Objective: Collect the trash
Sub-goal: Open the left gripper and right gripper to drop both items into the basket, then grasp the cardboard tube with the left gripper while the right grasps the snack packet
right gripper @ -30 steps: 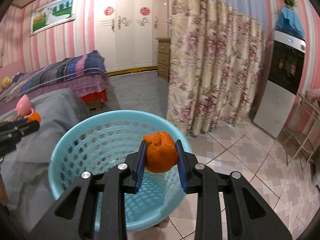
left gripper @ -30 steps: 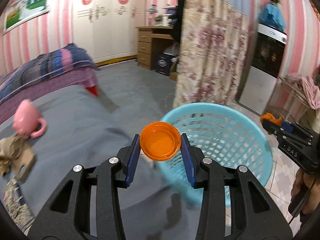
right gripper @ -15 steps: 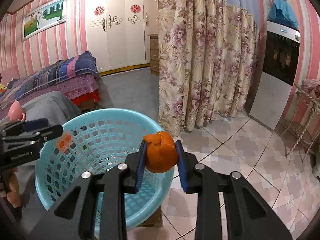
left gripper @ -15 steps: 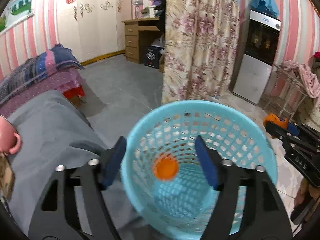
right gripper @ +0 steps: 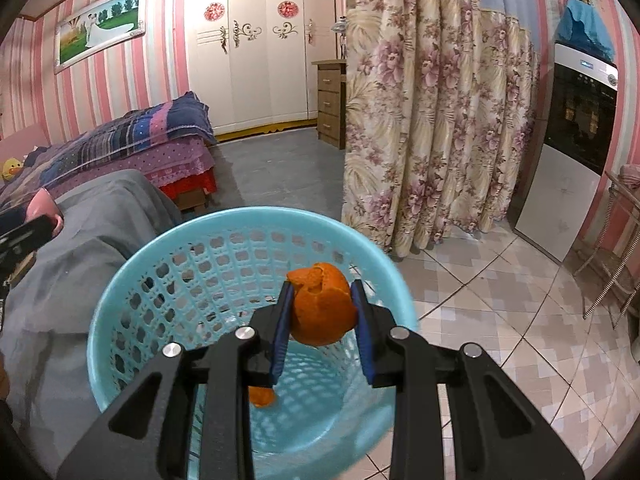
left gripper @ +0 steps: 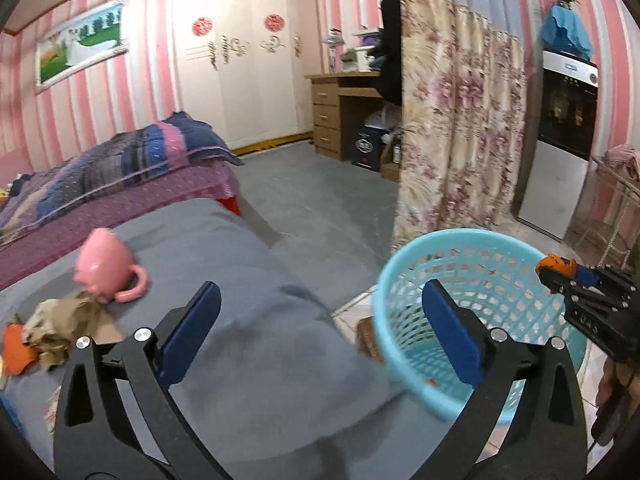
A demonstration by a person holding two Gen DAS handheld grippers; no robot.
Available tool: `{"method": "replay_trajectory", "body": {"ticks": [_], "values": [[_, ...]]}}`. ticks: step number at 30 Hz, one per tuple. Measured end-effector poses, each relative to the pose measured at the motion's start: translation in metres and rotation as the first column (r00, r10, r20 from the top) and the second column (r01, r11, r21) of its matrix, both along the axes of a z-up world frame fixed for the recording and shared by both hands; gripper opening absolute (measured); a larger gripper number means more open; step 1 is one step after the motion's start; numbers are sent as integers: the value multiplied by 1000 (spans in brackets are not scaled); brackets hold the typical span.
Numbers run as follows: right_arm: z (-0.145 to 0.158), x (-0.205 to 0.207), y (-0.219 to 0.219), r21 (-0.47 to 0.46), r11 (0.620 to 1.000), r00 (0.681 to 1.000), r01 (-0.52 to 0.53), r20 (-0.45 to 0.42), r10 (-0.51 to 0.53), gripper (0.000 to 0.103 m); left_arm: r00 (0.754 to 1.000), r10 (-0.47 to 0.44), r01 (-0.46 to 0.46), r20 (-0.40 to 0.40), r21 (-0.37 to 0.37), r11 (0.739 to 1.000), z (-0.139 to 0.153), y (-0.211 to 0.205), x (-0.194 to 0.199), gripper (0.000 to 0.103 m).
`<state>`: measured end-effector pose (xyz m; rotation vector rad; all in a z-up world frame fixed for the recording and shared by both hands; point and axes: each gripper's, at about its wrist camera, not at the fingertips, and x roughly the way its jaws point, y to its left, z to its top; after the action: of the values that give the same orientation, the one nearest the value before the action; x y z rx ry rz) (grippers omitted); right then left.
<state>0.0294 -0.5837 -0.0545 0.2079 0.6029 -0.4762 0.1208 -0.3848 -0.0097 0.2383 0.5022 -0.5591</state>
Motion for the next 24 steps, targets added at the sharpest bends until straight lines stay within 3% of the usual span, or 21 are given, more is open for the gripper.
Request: {"method": "replay_trajectory", "body": {"ticks": [2,3,4,6,11,13,24], "values": [[2,3,4,2,1000,1000,-6,1,6,33,1000,22,-22,10,0,1000,3,14,-3,98],[3,4,7,3,1000,1000,-7,7,7,45,999,34,-34,13,-2,999,5,21,-4,98],[4,4,9,2,1000,1000,-3,15,3,64,999,46,-46,15,-8,999,8,30,-6,98],[7,3,14,-6,1000,999,1,34,-1,75,998,61,-61,21,-15,998,12,42,-8,98],[16,10,36,-54,998,999,-25,30,27,81,991,112,-112,66,-9,994,25,76,-16,98],[21,10,47,-81,996,999,-29,40,33,90,988,136,-135,69,-17,991,29,93,-18,98],[53,8,125,-135,979,981,-153,102,167,91,964,251,-248,89,-48,968,47,170,-35,98]]}}
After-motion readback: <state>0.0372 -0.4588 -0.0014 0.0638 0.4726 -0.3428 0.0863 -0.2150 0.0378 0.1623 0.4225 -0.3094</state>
